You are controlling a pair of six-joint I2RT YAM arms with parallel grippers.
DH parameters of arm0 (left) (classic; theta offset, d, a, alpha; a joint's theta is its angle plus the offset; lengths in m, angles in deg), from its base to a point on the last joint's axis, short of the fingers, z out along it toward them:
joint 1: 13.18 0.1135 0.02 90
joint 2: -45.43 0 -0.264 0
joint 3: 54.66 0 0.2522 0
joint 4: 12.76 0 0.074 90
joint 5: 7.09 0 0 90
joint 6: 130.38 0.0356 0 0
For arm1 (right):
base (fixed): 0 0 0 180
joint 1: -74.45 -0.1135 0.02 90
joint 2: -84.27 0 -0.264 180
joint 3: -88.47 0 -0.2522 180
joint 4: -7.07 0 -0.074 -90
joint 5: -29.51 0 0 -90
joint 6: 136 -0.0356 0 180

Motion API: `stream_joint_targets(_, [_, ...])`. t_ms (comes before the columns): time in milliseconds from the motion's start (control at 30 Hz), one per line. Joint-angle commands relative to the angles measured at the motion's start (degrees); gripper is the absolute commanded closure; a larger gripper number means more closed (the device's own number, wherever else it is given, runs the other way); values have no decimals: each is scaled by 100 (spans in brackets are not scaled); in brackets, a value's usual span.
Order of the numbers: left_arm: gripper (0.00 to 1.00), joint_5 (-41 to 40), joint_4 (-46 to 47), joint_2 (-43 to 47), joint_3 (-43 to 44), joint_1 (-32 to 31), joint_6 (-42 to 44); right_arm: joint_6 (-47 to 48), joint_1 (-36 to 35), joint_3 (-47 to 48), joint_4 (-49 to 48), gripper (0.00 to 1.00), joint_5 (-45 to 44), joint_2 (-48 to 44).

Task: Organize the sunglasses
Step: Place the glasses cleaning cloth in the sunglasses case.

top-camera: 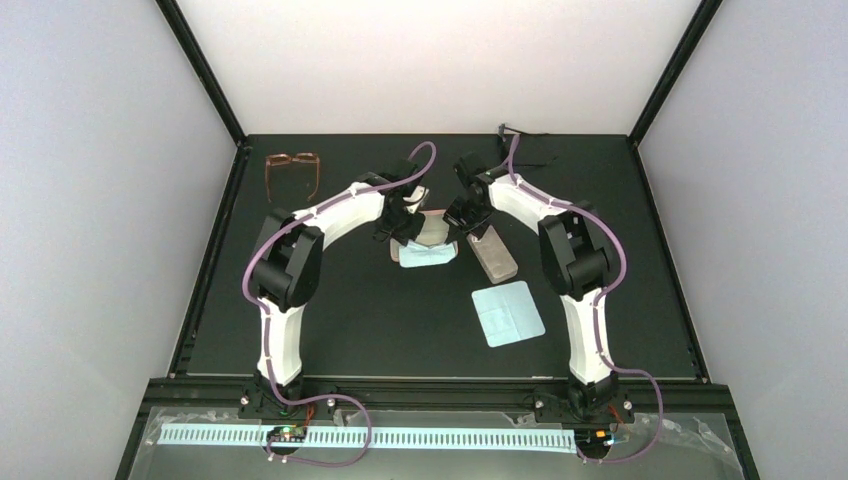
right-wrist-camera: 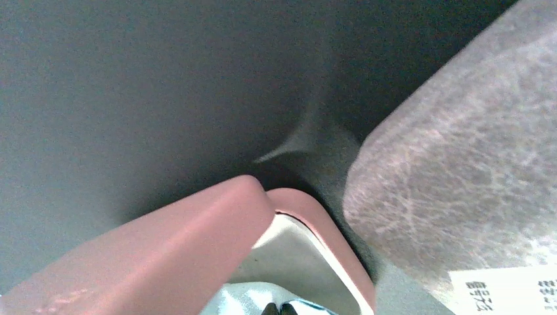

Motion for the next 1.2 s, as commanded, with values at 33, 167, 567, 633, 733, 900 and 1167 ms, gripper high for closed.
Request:
stream_joint_targets(33, [98, -101, 43, -185, 339, 74, -15, -25, 57, 276, -43, 99, 48, 206])
stream_joint_targets(167, [99, -163, 40, -205, 393, 97, 19, -54, 85, 306, -85, 99, 67, 245])
stream_joint_targets(567, [98, -286, 141, -327, 495, 121, 42, -75, 177, 245, -209, 99, 100, 301])
stream_joint_targets(633, [98, -283, 136, -390, 537, 122, 55, -71, 176, 238, -224, 99, 126, 319])
stream_joint_targets(733, [99, -293, 127, -449, 569, 130, 56, -75, 174, 210, -253, 99, 166, 326])
stream_joint_targets(900, [98, -262, 174, -471, 578, 132, 25, -166, 187, 53, -483, 99, 322, 296])
stream_joint_targets(1167, [88, -263, 146, -239, 541, 121, -50, -261, 191, 2, -591, 92, 327, 131])
